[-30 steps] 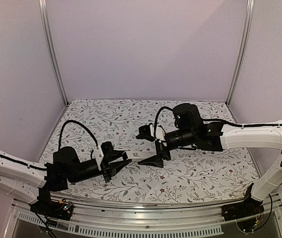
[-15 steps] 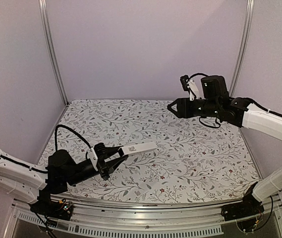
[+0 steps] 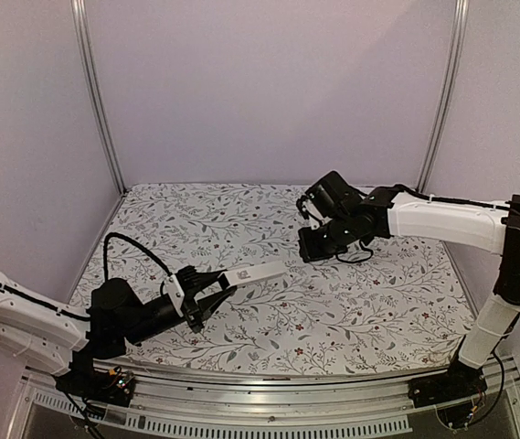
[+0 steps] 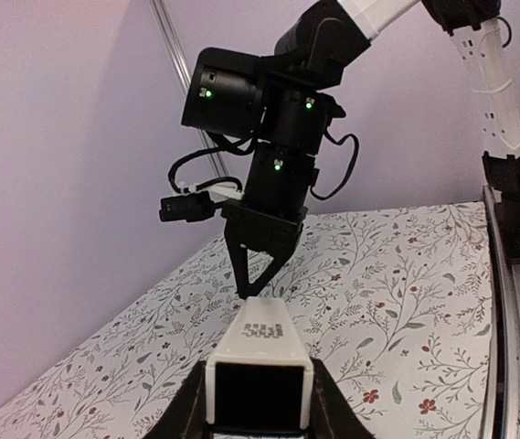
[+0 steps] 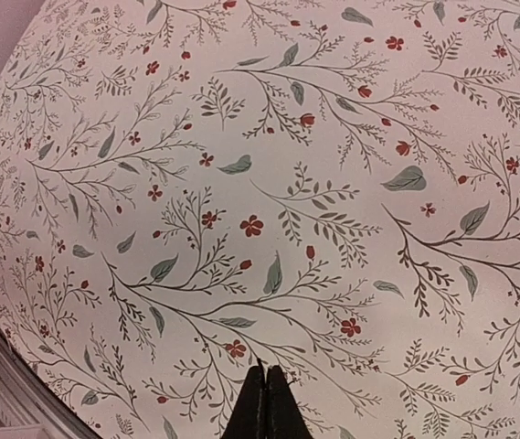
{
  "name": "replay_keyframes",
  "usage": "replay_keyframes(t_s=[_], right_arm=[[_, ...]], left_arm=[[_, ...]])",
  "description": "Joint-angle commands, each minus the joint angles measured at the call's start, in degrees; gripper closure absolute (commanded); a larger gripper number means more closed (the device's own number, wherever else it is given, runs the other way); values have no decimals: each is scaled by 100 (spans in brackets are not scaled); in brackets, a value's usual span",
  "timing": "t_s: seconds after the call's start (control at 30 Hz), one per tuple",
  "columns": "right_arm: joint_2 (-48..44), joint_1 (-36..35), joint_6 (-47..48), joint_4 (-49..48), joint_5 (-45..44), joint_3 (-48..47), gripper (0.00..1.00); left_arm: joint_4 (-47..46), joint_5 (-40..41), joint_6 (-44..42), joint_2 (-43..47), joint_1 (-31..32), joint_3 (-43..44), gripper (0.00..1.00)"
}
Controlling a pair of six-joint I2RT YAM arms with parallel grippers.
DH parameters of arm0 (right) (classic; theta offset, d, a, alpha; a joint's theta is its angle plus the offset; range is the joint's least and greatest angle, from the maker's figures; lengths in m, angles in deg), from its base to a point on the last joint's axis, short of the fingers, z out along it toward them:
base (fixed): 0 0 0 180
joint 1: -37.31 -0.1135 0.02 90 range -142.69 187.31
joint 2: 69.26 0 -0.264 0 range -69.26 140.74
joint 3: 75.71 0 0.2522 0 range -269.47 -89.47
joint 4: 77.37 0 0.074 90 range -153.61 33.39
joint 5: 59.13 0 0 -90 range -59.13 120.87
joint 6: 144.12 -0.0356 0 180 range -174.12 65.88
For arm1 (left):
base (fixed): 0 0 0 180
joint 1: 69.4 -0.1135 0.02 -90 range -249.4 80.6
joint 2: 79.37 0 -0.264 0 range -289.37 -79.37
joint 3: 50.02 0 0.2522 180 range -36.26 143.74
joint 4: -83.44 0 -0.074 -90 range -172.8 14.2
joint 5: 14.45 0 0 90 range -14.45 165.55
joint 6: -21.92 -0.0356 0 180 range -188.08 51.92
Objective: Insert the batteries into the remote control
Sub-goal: Adjust the remote control.
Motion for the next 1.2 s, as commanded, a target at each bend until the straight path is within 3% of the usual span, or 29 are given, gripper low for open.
replay_keyframes(t_s=[0.0,0.33,0.63,1.0,1.17], right_arm=[[199,-221,46,52,178,-338,100],[413,-400,81,-371,1249,-387,100],[692,-795,2,-312,1306,-850,100],[615,-746,-52,-327,1222,-828,100],[484,-448,93,-184,716,-602,80]], left_arm=[[-281,84,-102,-79,93,66,100],[-312,121,-131,-110,109,87,100],[-593,269,-243,-317,144,113,100],[-742,403,-269,-402,172,69,100],[46,757,38,-251,172,247,100]])
